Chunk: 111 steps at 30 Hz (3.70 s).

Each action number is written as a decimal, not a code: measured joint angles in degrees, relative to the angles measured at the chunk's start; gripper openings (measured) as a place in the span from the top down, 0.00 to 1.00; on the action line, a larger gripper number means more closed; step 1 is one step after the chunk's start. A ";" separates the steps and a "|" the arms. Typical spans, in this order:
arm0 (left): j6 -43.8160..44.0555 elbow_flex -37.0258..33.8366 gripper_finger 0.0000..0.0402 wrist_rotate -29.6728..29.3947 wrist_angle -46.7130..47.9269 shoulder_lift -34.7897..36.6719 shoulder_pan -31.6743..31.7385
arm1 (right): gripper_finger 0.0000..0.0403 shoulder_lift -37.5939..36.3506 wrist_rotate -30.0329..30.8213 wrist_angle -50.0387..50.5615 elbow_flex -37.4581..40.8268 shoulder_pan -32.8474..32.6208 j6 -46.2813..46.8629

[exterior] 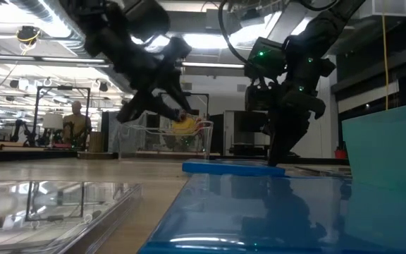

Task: Pick & place jewel cases by type
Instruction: Put the top blue cd case into the green bin

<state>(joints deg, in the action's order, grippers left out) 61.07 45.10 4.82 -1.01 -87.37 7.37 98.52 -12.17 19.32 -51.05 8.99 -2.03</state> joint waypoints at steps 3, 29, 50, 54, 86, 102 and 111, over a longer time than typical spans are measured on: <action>2.25 -2.71 0.73 -0.14 -4.51 0.00 -0.38 | 0.99 0.00 -0.08 0.02 0.00 0.00 -0.25; 10.75 -7.06 0.43 -2.03 -20.48 -11.50 -2.03 | 0.99 -0.04 -3.60 -11.55 6.68 0.35 0.30; 8.04 0.73 0.43 0.68 -25.88 -20.01 -2.79 | 0.99 0.04 -4.05 -11.90 6.71 0.39 -1.38; 8.04 0.73 0.43 0.74 -25.74 -19.98 -2.79 | 0.99 0.04 -4.06 -11.90 6.71 0.39 -1.48; 6.88 0.84 0.97 0.67 -29.33 -17.76 -2.77 | 0.99 -2.83 -2.44 -9.10 6.97 0.31 -1.60; -2.91 0.81 0.97 -2.18 -23.92 -8.02 -0.72 | 0.99 -18.91 3.42 -1.24 6.78 3.83 -1.41; -11.28 0.79 0.97 -6.87 -21.05 0.88 -0.72 | 0.99 -34.35 7.78 4.34 6.75 4.50 0.97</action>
<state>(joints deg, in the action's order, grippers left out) 49.79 45.89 -2.05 -22.06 -86.49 6.66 64.17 -4.39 23.65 -44.29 13.50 -1.06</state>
